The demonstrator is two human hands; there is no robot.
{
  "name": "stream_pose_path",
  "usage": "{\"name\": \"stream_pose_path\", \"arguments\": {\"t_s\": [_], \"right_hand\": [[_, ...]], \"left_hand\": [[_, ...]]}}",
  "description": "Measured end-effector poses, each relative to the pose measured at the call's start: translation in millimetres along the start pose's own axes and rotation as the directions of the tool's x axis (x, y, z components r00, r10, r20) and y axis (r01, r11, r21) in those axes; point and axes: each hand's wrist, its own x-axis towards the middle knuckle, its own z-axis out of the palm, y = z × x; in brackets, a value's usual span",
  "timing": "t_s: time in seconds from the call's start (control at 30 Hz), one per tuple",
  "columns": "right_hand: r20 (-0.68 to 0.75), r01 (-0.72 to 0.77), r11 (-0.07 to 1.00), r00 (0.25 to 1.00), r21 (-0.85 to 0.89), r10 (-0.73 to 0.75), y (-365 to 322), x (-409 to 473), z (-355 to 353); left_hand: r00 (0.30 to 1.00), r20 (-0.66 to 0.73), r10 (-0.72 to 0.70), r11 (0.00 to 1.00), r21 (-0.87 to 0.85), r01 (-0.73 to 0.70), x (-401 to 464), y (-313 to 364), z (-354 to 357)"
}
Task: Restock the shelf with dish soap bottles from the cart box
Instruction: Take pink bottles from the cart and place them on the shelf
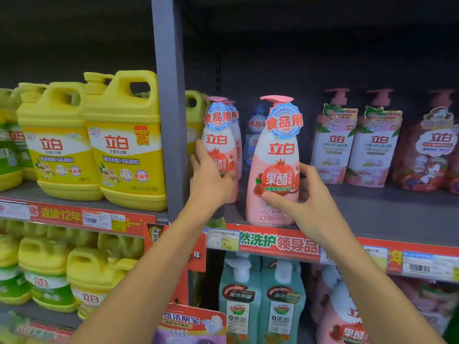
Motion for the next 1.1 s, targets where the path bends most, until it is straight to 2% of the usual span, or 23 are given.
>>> {"name": "stream_pose_path", "arguments": {"t_s": [0.9,1.0,1.1], "right_hand": [[0.048,-0.063,0.998,0.997,-0.014,0.064,-5,-3,-5],[0.046,-0.067,0.997,0.997,-0.029,0.069,-7,-3,-6],[0.041,-0.063,0.997,0.997,-0.05,0.065,-7,-3,-6]], "left_hand": [[1.0,-0.007,0.01,0.998,0.063,-0.01,9,-11,8],[0.998,0.023,0.063,0.982,0.175,-0.066,-3,-10,1],[0.96,0.09,0.266,0.853,0.441,-0.278,-31,-14,-14]]}}
